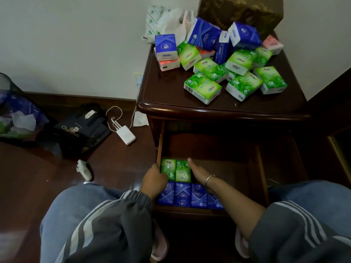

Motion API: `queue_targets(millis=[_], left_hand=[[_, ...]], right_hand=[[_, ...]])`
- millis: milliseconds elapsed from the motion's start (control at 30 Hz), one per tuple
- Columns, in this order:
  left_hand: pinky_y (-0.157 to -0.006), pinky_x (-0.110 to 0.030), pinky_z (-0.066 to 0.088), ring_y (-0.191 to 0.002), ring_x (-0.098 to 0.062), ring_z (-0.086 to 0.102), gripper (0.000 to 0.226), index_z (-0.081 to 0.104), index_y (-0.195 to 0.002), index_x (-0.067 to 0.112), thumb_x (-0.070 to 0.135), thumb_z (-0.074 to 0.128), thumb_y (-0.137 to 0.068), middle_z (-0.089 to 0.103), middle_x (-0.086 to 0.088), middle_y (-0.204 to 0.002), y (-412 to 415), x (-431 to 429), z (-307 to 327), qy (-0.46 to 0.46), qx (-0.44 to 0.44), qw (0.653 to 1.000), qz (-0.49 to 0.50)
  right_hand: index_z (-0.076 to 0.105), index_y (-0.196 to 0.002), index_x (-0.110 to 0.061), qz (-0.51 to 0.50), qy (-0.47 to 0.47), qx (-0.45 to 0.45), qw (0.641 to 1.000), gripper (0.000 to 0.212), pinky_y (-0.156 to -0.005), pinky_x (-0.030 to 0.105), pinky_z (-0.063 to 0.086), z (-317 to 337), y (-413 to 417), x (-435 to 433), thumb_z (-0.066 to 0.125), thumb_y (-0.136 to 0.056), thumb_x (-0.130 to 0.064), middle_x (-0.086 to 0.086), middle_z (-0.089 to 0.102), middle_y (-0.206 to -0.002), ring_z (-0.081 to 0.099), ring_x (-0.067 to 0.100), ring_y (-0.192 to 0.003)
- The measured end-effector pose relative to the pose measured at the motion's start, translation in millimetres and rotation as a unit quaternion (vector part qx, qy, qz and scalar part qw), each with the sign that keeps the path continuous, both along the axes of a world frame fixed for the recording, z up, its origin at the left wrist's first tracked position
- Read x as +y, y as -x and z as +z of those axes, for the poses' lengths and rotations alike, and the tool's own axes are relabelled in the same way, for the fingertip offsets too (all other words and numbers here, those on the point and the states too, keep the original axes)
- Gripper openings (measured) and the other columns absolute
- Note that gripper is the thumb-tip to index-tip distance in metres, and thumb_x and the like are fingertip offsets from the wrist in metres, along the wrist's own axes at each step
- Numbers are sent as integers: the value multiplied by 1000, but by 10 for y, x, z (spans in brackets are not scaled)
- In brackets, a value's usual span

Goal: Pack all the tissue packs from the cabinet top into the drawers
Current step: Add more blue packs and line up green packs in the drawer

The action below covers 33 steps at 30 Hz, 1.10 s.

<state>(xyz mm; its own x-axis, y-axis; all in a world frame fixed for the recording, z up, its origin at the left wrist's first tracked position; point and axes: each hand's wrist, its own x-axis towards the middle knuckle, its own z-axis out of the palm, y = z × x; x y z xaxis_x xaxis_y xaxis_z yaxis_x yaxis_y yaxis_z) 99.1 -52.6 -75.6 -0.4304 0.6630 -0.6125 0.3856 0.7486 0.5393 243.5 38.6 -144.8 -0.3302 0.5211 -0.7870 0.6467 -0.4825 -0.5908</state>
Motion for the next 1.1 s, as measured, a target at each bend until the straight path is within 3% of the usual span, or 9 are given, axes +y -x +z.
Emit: queue_targets(millis=[200, 433, 467, 533, 600, 833, 900, 1000, 1100], left_hand=[[-80, -33, 40, -105, -36, 56, 22, 48, -110, 1, 4, 44, -89, 58, -21, -115, -33, -21, 50, -8, 21, 1000, -3], [-77, -32, 40, -103, -34, 57, 19, 48, -109, 1, 5, 42, -91, 58, -20, -114, 15, 2, 12, 3, 53, 998, -22], [-77, -31, 40, -103, -34, 57, 20, 48, -110, 1, 5, 42, -91, 58, -19, -114, 15, 10, 11, 7, 57, 998, -22], [-80, -33, 42, -104, -34, 56, 21, 49, -111, 1, 4, 41, -92, 58, -20, -115, 2, 23, 19, 15, 57, 998, -20], [-84, -35, 42, -107, -35, 55, 23, 48, -112, -1, 4, 41, -92, 57, -21, -118, -22, 45, 45, 21, 51, 998, -13], [-90, -45, 45, -105, -40, 54, 24, 51, -110, -4, 4, 42, -89, 53, -23, -117, -46, 134, 296, -91, 81, 991, 47], [-94, -45, 45, -108, -38, 54, 26, 55, -112, -3, 2, 44, -89, 55, -22, -118, -22, 165, 426, -158, 85, 982, 57], [-99, -36, 42, -116, -29, 52, 36, 55, -124, 0, 2, 47, -88, 54, -17, -124, -1, 209, 676, -257, 123, 956, 62], [-95, -25, 38, -113, -21, 51, 30, 57, -119, 4, 5, 52, -89, 54, -12, -120, -19, 275, 959, -353, 171, 919, 52]], right_hand=[[45, -138, -19, 97, -236, -6, 967, 52, -108, 35, 29, 99, 201, 134, 27, -99, -48, 5, 44, -146, 40, 21, -133], [41, -139, -24, 268, -209, -60, 938, 58, -86, 28, 42, -50, 351, 136, 18, -97, -56, 5, 44, -144, 48, 24, -125], [37, -142, -26, 279, -212, -65, 934, 59, -96, 32, 38, -40, 334, 140, 15, -96, -57, 3, 40, -148, 42, 23, -132], [24, -147, -31, 295, -238, -70, 923, 60, -116, 47, 4, -5, 282, 107, 10, -96, -58, -2, 25, -156, 17, 18, -145], [17, -149, -33, 255, -274, -54, 926, 57, -115, 47, -9, 100, 230, 44, 13, -97, -55, -5, 17, -158, 3, 12, -147], [38, -140, -30, 181, -424, 36, 887, 45, -117, 34, 14, 1109, -351, -217, 31, -98, -45, -11, 32, -151, 15, -3, -138], [51, -131, -26, 115, -525, 57, 841, 41, -111, 29, 24, 1541, -587, -144, 40, -93, -39, -7, 48, -140, 29, -2, -131], [62, -117, -8, -12, -688, 28, 725, 32, -105, 34, 37, 1978, -970, 232, 51, -89, -19, 9, 61, -124, 50, 18, -122], [54, -124, -1, -126, -695, -82, 703, 37, -103, 41, 36, 2126, -1300, 793, 50, -91, -17, 19, 56, -125, 50, 33, -120]])
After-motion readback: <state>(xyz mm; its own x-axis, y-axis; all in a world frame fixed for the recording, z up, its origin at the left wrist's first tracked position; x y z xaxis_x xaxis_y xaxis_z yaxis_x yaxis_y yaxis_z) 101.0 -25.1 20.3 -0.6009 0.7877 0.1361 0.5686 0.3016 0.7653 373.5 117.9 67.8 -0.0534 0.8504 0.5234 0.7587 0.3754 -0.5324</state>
